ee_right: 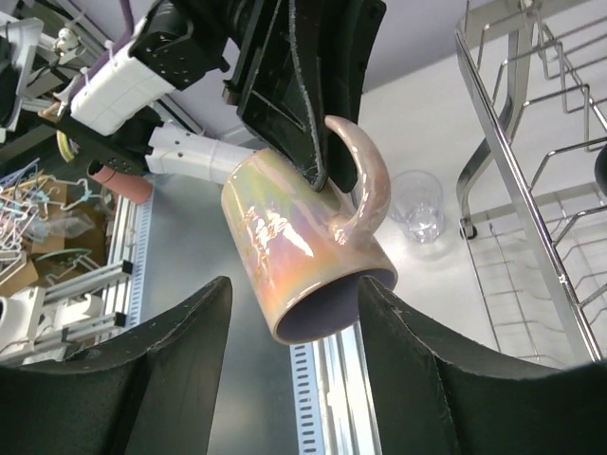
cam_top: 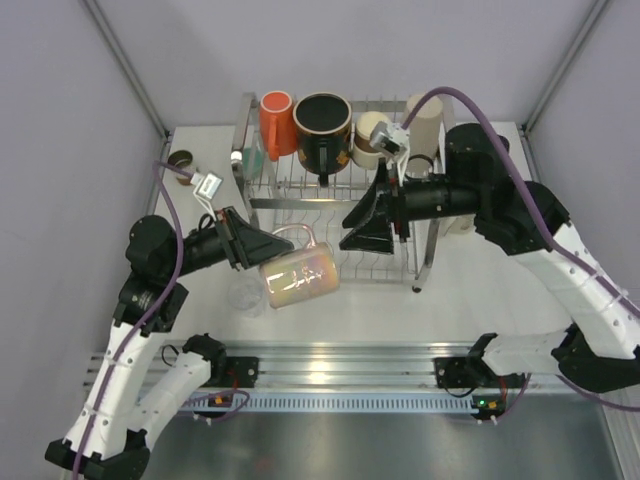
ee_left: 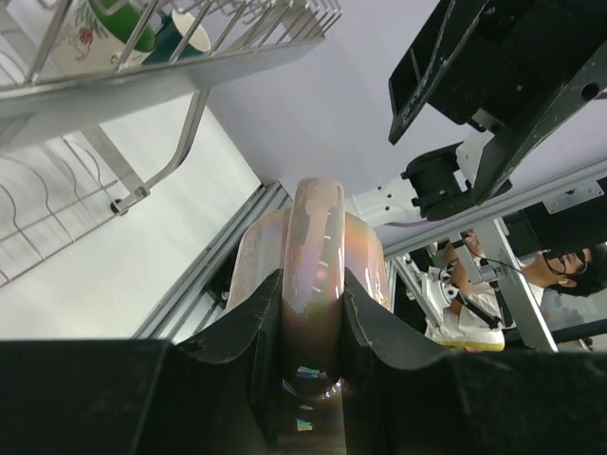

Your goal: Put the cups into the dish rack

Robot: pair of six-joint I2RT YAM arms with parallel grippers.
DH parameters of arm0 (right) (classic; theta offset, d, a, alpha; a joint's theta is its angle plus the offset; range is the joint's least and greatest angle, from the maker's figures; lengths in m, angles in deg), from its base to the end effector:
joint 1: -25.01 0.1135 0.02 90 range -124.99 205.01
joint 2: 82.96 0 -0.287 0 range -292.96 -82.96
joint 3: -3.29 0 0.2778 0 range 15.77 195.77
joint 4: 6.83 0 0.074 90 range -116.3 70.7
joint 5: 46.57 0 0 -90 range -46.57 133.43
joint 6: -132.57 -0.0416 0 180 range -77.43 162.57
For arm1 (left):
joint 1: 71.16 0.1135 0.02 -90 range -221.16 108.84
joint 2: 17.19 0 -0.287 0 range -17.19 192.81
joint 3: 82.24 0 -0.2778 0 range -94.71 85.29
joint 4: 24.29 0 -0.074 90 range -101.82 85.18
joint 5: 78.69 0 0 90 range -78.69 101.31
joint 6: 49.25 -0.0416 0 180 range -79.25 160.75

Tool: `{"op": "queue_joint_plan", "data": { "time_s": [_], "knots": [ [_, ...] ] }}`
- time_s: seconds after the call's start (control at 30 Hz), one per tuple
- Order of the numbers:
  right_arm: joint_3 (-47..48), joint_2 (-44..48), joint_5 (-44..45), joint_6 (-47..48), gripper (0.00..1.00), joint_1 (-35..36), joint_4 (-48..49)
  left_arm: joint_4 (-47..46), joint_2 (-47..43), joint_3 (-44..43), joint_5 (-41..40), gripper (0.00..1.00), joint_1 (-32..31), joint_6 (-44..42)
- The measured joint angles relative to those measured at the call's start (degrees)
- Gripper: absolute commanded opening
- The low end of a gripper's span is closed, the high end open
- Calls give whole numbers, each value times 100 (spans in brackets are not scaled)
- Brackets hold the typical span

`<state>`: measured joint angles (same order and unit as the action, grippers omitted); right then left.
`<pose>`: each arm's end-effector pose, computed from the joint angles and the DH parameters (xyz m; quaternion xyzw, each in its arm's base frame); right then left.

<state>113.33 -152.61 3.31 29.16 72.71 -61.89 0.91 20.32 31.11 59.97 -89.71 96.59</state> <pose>0.1378 0.1912 0.5358 -0.4195 0.6487 0.5256 0.3562 0.1192 -0.0729 0.4305 0.0866 0.6854 -0.6266 0.3606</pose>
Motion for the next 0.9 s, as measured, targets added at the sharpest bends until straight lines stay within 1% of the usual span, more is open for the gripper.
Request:
{"op": "queue_joint_plan", "data": {
  "time_s": [0.1,0.2,0.33,0.47,0.5,0.57,0.6,0.67,0.7,0.8,0.9],
  "knots": [
    [162,-385,-50,42,55,0,-225,66,-111,225,39,0,0,-2],
    [142,-581,-33,76,54,22,-433,72,-216,428,66,0,0,9],
    [-149,-463,372,195,57,243,-503,122,-323,684,81,0,0,17],
    [-708,17,1169,389,64,804,-496,197,-352,883,42,0,0,13],
    [-809,140,1364,433,69,922,-509,236,-352,916,24,0,0,9],
    [-909,339,1814,551,72,1191,-509,286,-354,964,-33,0,0,0],
    [-922,409,2083,605,77,1325,-514,310,-354,975,-57,0,0,-2],
    [-938,516,2590,734,82,1631,-509,387,-363,979,-116,0,0,-4],
    [-938,549,2881,798,86,1797,-505,411,-363,984,-140,0,0,-4],
    [-931,540,3733,1019,93,2310,-509,461,-365,992,-208,0,0,-2],
    [-887,380,4570,1320,96,2787,-501,507,-363,1008,-267,0,0,-4]
  ]
}}
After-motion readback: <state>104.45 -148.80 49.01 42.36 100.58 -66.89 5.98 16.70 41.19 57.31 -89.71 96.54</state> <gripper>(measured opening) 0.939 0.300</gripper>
